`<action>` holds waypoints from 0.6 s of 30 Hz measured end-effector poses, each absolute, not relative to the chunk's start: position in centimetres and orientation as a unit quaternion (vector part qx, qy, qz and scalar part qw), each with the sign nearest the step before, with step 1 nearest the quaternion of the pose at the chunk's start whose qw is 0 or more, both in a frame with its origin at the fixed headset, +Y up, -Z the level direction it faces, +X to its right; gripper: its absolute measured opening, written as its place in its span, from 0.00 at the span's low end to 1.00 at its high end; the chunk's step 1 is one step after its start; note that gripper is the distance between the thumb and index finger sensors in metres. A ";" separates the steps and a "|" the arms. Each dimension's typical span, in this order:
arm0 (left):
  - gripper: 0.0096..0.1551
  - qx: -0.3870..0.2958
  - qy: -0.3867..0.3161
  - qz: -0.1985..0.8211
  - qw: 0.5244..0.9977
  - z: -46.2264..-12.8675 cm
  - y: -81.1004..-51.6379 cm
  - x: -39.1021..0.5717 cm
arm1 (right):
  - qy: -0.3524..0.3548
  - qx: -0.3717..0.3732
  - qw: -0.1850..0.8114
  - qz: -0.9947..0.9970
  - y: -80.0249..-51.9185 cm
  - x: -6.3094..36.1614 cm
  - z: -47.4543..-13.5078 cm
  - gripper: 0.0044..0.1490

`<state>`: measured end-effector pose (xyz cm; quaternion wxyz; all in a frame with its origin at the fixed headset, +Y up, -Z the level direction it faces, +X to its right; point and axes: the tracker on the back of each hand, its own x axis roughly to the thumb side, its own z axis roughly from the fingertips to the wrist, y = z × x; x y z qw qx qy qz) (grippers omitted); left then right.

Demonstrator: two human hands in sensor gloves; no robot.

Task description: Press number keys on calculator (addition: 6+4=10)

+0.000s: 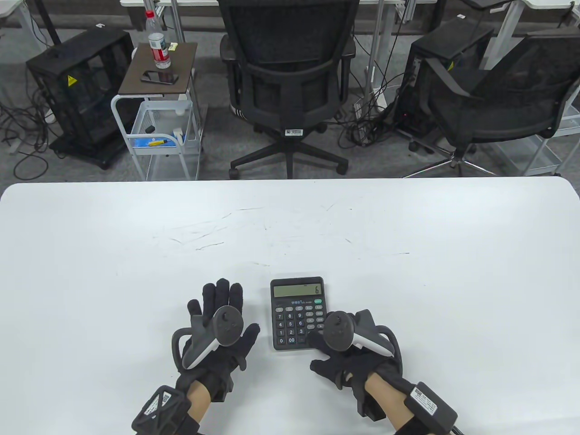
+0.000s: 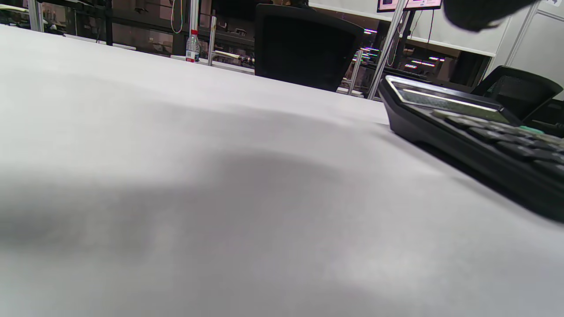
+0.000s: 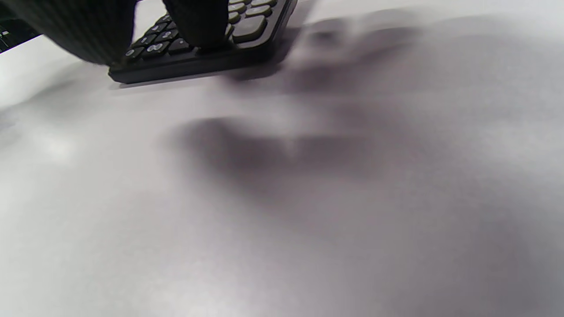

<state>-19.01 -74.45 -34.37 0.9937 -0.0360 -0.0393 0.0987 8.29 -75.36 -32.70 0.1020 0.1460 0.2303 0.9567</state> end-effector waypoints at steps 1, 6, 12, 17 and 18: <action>0.54 -0.036 -0.039 0.099 0.994 -34.4 -74.4 -19.0 | 0.230 0.147 0.097 0.957 -75.4 8.2 -32.7 0.45; 0.54 -0.038 -0.039 0.096 0.994 -34.3 -74.5 -19.0 | 0.236 0.145 0.093 0.956 -75.3 8.0 -32.8 0.45; 0.54 -0.039 -0.039 0.096 0.994 -34.3 -74.5 -18.9 | 0.237 0.145 0.089 0.956 -75.1 8.1 -32.7 0.46; 0.53 -0.040 -0.037 0.097 0.994 -34.4 -74.4 -18.9 | 0.198 0.157 0.099 0.962 -74.7 7.7 -32.7 0.48; 0.54 -0.041 -0.037 0.096 0.994 -34.3 -74.4 -18.9 | 0.196 0.159 0.098 0.963 -74.7 7.5 -32.6 0.49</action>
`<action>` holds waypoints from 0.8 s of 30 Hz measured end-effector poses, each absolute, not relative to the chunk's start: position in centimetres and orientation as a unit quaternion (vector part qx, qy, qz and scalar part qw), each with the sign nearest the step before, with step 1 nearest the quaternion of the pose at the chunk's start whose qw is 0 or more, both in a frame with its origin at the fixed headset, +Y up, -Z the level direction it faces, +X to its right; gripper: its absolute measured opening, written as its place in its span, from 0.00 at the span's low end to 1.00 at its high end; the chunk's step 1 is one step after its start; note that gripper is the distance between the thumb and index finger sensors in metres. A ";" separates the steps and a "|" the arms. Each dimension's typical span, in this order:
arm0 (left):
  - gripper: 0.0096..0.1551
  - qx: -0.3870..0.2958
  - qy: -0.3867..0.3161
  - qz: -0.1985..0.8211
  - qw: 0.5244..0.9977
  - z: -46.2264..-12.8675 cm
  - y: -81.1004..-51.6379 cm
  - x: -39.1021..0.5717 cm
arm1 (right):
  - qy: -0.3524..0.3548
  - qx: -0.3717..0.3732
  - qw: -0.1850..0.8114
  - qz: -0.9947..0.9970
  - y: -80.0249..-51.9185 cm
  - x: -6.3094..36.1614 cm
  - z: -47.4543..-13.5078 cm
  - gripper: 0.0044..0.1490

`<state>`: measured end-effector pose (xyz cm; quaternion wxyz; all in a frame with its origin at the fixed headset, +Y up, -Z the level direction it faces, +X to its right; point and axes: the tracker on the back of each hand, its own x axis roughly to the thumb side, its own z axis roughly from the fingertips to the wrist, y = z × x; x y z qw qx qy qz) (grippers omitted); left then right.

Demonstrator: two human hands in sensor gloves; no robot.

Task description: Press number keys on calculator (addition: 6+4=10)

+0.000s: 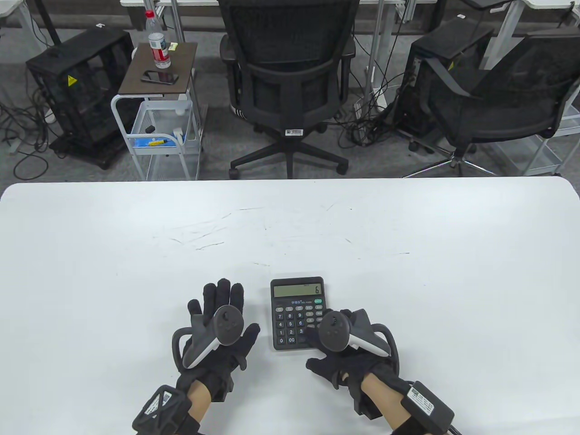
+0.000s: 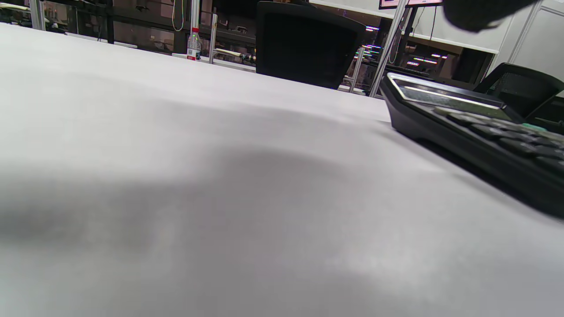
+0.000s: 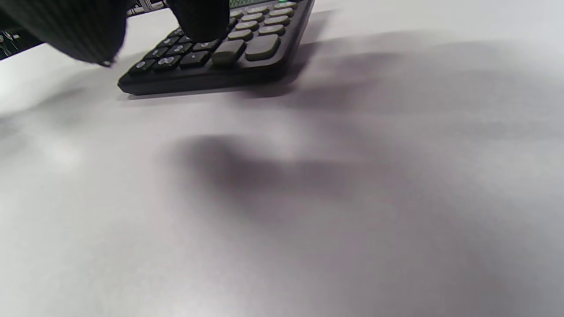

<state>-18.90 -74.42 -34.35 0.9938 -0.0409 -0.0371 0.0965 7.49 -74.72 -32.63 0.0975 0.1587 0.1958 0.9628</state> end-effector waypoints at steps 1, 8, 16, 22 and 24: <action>0.54 -0.042 -0.037 0.095 0.994 -34.3 -74.4 -18.9 | 0.188 0.159 0.095 0.965 -74.7 7.1 -32.6 0.50; 0.53 -0.048 -0.036 0.093 0.994 -34.3 -74.5 -18.8 | 0.137 0.180 0.081 0.971 -75.0 4.1 -33.0 0.51; 0.53 -0.049 -0.037 0.093 0.994 -34.3 -74.4 -18.7 | 0.149 0.180 0.063 0.970 -75.4 2.0 -33.9 0.51; 0.53 -0.048 -0.038 0.093 0.994 -34.3 -74.4 -18.8 | 0.163 0.177 0.051 0.969 -76.0 1.4 -34.2 0.50; 0.53 -0.048 -0.037 0.094 0.994 -34.3 -74.4 -18.8 | 0.160 0.176 0.051 0.970 -75.9 1.4 -34.2 0.50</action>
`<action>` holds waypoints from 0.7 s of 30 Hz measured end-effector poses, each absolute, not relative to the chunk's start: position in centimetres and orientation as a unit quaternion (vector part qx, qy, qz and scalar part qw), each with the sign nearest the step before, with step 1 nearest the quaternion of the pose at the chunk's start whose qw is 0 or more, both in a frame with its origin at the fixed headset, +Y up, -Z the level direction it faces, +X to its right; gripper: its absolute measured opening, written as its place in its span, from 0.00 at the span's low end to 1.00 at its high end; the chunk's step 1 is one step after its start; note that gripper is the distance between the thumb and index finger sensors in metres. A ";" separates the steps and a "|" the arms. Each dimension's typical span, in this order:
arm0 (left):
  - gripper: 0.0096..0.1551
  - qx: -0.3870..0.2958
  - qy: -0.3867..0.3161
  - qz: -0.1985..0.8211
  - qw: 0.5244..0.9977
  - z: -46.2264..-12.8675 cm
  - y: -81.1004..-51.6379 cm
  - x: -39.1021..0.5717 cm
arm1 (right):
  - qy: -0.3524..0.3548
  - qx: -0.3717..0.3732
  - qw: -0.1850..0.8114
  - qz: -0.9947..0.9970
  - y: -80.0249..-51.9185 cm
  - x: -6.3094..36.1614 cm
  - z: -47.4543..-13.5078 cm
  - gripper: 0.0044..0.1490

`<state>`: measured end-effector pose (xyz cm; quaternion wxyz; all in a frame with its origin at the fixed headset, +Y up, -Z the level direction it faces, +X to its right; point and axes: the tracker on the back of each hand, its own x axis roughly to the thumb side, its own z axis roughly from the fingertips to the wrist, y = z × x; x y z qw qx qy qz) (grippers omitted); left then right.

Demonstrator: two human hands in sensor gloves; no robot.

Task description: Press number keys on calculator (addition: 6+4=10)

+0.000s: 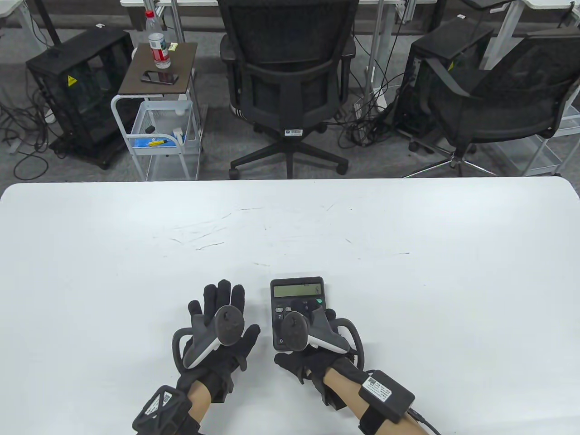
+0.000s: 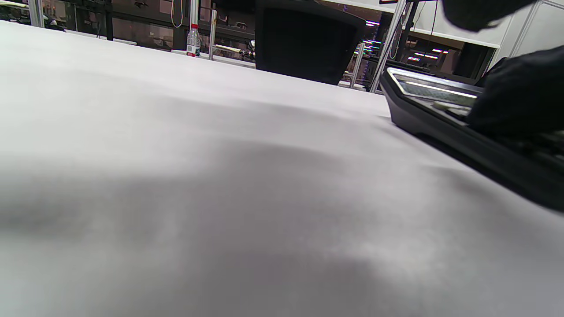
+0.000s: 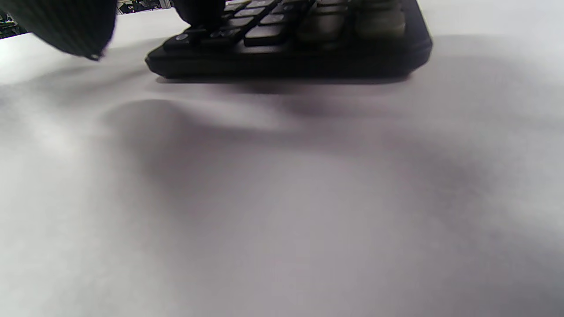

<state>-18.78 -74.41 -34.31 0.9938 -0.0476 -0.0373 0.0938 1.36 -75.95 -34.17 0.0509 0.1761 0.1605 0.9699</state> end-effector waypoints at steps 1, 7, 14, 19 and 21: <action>0.53 -0.048 -0.037 0.094 0.994 -34.3 -74.4 -18.8 | 0.164 0.176 0.054 0.969 -75.9 1.4 -34.2 0.50; 0.53 -0.047 -0.037 0.093 0.994 -34.3 -74.4 -18.8 | 0.167 0.175 0.057 0.969 -75.9 1.4 -34.3 0.50; 0.53 -0.048 -0.036 0.092 0.994 -34.2 -74.4 -18.8 | 0.167 0.177 0.057 0.968 -76.0 1.4 -34.2 0.50; 0.53 -0.049 -0.035 0.095 0.994 -34.2 -74.4 -18.8 | 0.149 0.176 0.068 0.971 -76.3 2.5 -34.1 0.51; 0.53 -0.049 -0.035 0.094 0.994 -34.2 -74.4 -18.8 | 0.145 0.169 0.077 0.972 -76.0 3.4 -34.2 0.51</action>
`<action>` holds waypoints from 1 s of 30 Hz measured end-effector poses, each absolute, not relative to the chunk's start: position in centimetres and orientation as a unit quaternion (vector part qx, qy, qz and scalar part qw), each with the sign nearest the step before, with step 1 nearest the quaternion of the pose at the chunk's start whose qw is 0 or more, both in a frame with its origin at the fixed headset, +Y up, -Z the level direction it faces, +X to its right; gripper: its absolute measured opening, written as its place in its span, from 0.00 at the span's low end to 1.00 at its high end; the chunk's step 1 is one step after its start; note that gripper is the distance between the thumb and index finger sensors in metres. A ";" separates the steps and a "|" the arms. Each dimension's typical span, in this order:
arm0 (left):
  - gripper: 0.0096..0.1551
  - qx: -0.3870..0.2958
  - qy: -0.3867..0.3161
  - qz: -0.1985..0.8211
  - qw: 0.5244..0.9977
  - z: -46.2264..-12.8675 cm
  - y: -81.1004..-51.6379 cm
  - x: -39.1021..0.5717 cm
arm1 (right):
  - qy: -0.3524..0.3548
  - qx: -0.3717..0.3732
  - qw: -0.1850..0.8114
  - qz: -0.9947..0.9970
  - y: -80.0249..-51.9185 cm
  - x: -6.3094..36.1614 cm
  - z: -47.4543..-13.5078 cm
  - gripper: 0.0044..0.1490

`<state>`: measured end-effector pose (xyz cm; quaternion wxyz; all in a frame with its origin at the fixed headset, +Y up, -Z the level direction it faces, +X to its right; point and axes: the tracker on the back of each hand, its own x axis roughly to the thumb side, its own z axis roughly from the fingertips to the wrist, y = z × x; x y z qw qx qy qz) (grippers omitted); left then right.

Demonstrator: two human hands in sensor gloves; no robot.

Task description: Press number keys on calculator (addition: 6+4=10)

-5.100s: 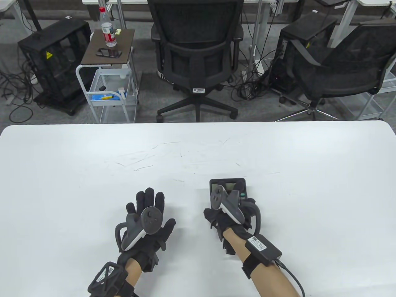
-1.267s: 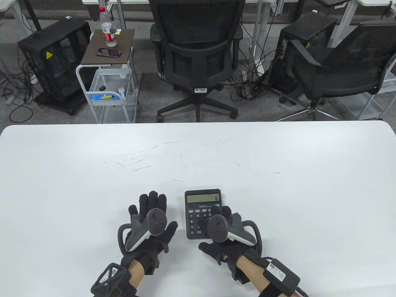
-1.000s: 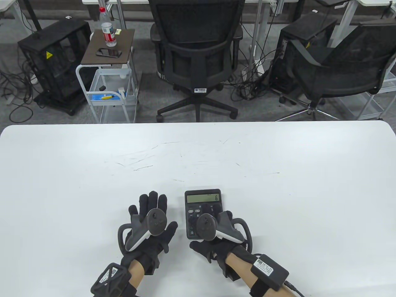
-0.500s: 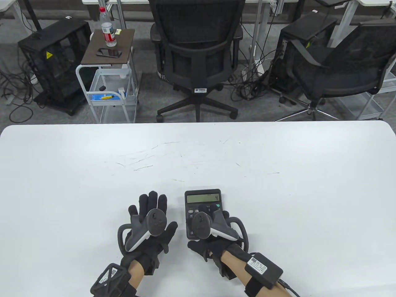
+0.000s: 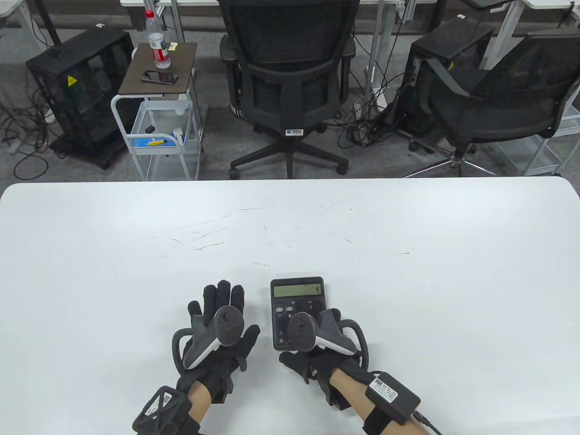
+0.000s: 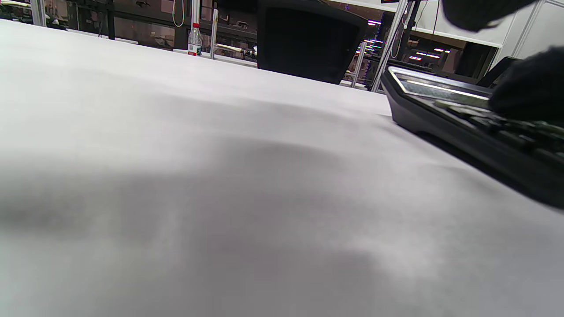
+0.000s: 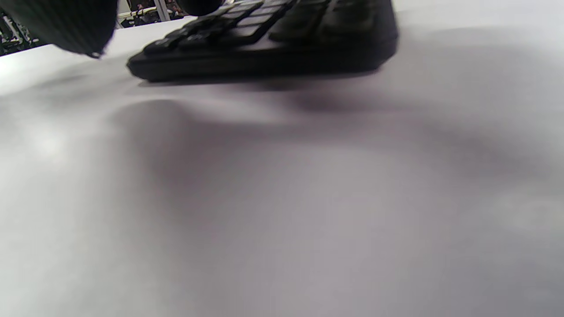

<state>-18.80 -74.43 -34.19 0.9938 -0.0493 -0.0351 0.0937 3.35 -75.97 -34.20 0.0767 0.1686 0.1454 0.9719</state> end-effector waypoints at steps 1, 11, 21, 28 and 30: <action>0.53 -0.050 -0.035 0.093 0.994 -34.2 -74.4 -18.8 | 0.142 0.162 0.088 0.973 -75.6 4.0 -34.2 0.52; 0.53 -0.050 -0.036 0.093 0.994 -34.2 -74.4 -18.8 | 0.156 0.139 0.143 0.967 -74.7 9.7 -33.2 0.51; 0.53 -0.052 -0.034 0.093 0.994 -34.2 -74.4 -18.7 | 0.175 0.144 0.134 0.965 -75.6 10.9 -32.1 0.50; 0.53 -0.052 -0.033 0.093 0.994 -34.2 -74.4 -18.8 | 0.190 0.146 0.133 0.962 -76.2 10.9 -32.3 0.47; 0.53 -0.054 -0.030 0.092 0.994 -34.2 -74.5 -18.8 | 0.195 0.145 0.138 0.960 -76.2 10.9 -32.3 0.47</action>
